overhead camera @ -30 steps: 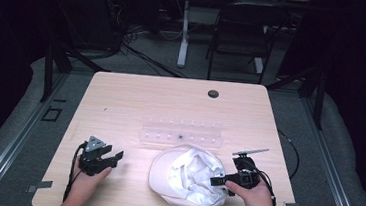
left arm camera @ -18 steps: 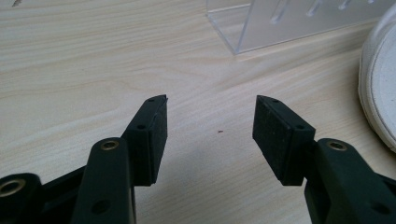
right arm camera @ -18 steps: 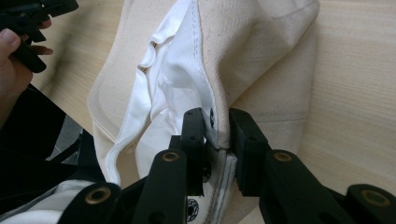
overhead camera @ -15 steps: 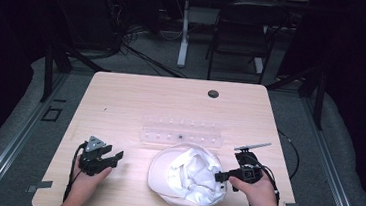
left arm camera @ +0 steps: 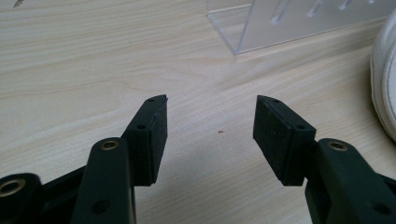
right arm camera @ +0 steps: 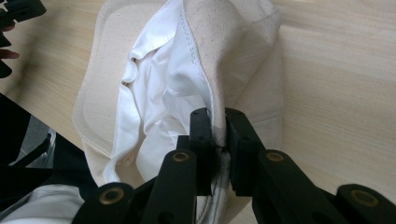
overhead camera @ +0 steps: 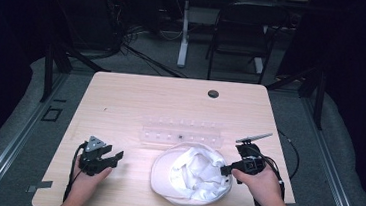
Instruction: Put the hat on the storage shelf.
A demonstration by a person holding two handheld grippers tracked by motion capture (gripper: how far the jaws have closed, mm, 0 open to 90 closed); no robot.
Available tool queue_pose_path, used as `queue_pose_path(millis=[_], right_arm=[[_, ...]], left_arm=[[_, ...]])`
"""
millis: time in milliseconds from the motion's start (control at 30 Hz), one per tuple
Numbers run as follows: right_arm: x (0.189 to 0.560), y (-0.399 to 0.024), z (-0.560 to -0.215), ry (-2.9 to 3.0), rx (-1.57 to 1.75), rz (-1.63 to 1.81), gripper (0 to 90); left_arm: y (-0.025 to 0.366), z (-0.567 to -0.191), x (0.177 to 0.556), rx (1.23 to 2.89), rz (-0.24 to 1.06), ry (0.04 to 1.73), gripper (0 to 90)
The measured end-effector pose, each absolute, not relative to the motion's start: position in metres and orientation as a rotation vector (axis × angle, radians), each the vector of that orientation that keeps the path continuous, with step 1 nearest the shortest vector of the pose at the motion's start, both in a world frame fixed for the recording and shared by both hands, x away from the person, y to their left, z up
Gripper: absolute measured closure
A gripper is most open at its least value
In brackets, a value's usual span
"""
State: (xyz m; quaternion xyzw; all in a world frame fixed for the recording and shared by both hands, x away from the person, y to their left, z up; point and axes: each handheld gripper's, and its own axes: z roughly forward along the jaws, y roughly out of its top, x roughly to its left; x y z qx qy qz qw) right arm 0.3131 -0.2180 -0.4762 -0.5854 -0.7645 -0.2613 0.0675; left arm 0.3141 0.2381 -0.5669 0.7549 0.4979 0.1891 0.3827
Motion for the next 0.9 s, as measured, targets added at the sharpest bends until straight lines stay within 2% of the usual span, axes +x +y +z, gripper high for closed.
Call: queue_pose_path(millis=[900], right_arm=[[0.331, -0.197, -0.435, -2.418, -1.807, -0.511, 82.9]], left_arm=[[0.237, -0.568, 0.315, 1.935, 0.475, 1.269, 45.2]])
